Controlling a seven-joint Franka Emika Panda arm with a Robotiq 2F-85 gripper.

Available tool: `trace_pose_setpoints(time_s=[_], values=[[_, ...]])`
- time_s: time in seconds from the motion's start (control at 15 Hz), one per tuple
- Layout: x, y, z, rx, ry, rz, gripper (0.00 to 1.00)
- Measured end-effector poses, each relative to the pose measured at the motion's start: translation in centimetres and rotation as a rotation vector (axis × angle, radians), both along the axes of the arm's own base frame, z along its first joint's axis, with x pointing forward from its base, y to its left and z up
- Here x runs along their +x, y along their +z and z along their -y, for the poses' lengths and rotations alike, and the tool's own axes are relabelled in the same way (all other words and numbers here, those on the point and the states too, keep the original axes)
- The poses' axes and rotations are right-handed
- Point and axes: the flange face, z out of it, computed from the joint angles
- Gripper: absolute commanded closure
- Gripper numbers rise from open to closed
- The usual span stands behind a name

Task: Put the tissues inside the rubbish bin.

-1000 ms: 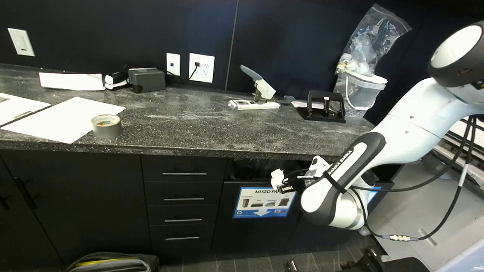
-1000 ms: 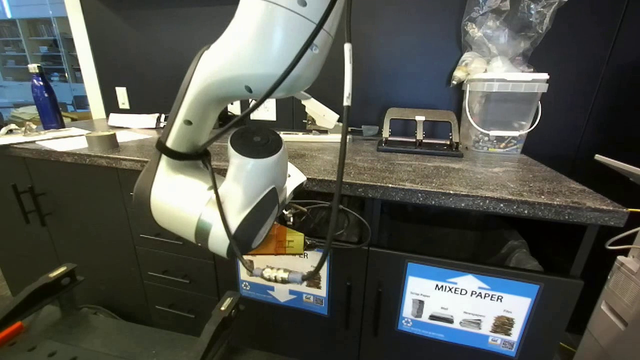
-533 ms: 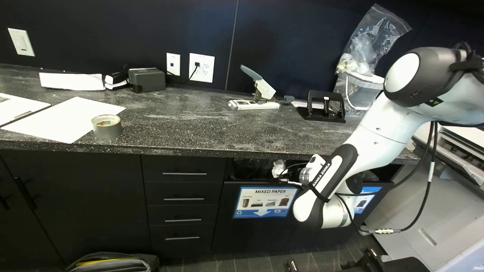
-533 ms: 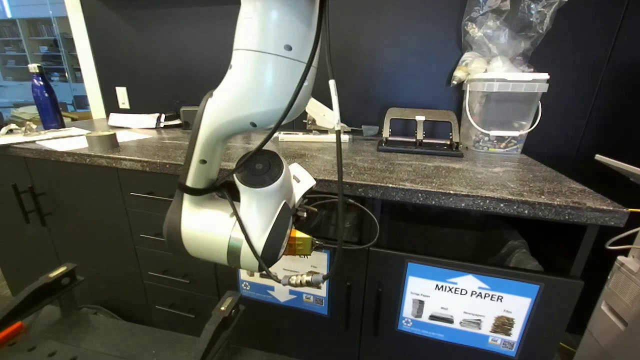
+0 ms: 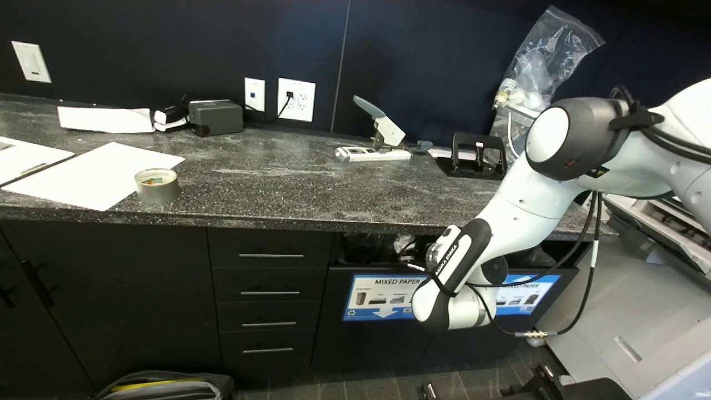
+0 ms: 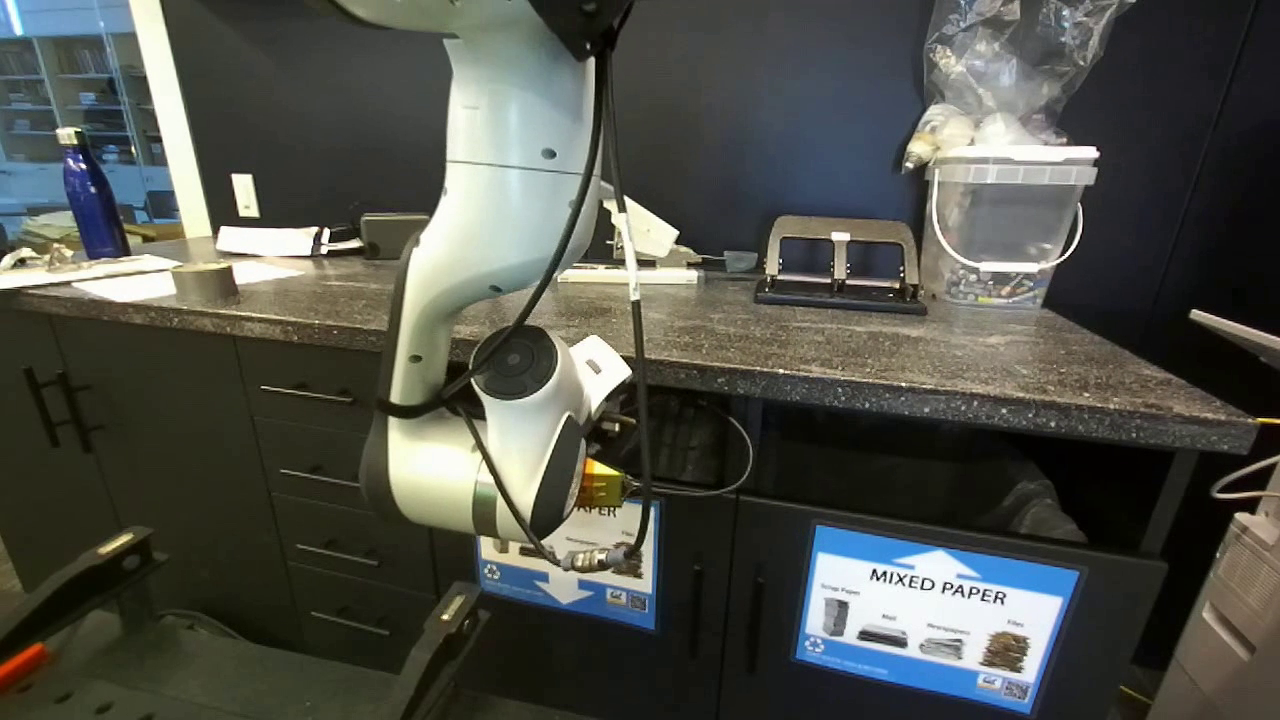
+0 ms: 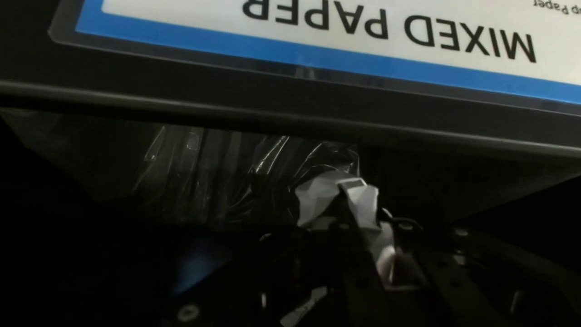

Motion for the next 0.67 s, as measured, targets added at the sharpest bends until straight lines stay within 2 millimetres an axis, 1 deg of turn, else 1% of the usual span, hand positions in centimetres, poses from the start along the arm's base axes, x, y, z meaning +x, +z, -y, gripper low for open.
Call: trace_pose_setpoints(time_s=[0.07, 0.13, 0.2, 0.67], values=[[0.2, -0.3, 0.0, 0.000, -0.006, 0.004, 0.66], [0.5, -0.5, 0.0, 0.003, -0.012, 0.007, 0.65], [0.6, -0.6, 0.0, 0.009, -0.018, 0.011, 0.61], [1.7, -1.0, 0.2, 0.030, -0.040, 0.033, 0.08]])
